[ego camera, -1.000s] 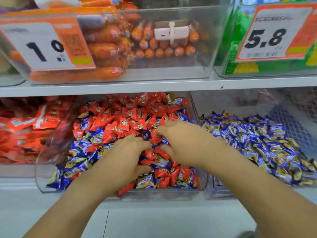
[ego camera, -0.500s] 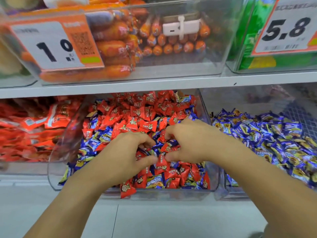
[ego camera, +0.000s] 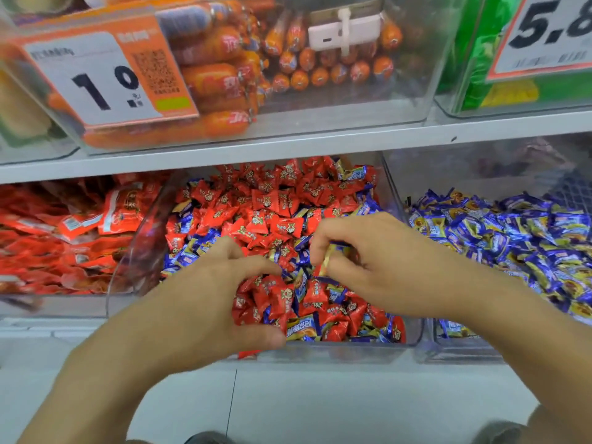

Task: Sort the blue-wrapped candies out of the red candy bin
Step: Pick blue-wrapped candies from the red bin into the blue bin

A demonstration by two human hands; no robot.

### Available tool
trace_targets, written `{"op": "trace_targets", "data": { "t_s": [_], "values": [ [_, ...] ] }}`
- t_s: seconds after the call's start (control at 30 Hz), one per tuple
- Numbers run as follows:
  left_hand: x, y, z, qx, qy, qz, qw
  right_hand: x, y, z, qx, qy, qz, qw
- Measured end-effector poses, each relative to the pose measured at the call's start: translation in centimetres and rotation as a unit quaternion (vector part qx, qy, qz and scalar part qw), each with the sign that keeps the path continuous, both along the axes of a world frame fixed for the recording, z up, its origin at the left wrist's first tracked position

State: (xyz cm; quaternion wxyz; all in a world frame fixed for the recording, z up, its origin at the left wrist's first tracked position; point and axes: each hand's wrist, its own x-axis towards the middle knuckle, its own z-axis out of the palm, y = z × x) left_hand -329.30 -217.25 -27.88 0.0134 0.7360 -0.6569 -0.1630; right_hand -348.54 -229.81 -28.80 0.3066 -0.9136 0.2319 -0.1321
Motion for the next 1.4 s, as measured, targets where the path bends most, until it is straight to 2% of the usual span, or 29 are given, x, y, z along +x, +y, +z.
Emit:
{"op": "trace_targets", "data": {
  "t_s": [0.03, 0.1, 0.2, 0.27, 0.47, 0.67, 0.8, 0.87, 1.03, 1.13, 1.2, 1.3, 1.4],
  "values": [
    [0.0, 0.2, -0.4, 0.048, -0.011, -0.004, 0.999, 0.1, 0.4, -0.3, -0.004, 0.035, 0.025, 0.999],
    [0.2, -0.1, -1.5, 0.062, 0.002, -0.009, 0.998, 0.5, 1.2, -1.3, -0.028, 0.095, 0.052, 0.994],
    [1.2, -0.1, -2.7, 0.004, 0.081, 0.011, 0.997, 1.0, 1.7, -2.5, -0.015, 0.118, 0.064, 0.991],
    [2.2, 0.2, -3.4, -0.055, 0.098, 0.027, 0.993, 1.5, 1.7, -2.7, 0.002, 0.112, 0.070, 0.991],
    [3.9, -0.6, -5.1, -0.212, 0.060, 0.041, 0.975, 1.1, 1.2, -2.7, -0.042, 0.082, 0.075, 0.993],
    [5.2, -1.9, -5.1, -0.276, 0.020, 0.060, 0.959, 2.6, 2.1, -3.6, -0.074, 0.096, 0.095, 0.988],
    [4.8, -1.4, -4.4, -0.250, 0.028, 0.066, 0.966, 3.5, 2.5, -3.4, -0.116, 0.136, 0.079, 0.981],
    [4.7, -0.6, -4.2, -0.235, 0.011, 0.072, 0.969, 3.5, 2.0, -3.3, -0.112, 0.143, 0.063, 0.981],
    [4.0, 1.1, -3.5, -0.263, -0.042, 0.073, 0.961, 2.1, -0.3, -2.7, -0.082, 0.133, 0.007, 0.988],
    [1.6, 1.4, -2.9, -0.292, 0.018, 0.019, 0.956, 1.3, -0.2, -2.4, -0.073, 0.118, -0.002, 0.990],
    [-0.2, 1.1, -3.0, -0.251, 0.060, -0.017, 0.966, 1.0, 0.2, -2.2, -0.089, 0.128, 0.000, 0.988],
    [-1.5, -0.1, -4.0, -0.153, 0.034, -0.053, 0.986, 0.1, 0.5, -1.3, -0.115, 0.143, -0.005, 0.983],
    [-1.5, -1.1, -4.2, -0.095, 0.020, -0.033, 0.995, -0.5, 0.9, -0.6, -0.102, 0.149, 0.002, 0.984]
  ]
}}
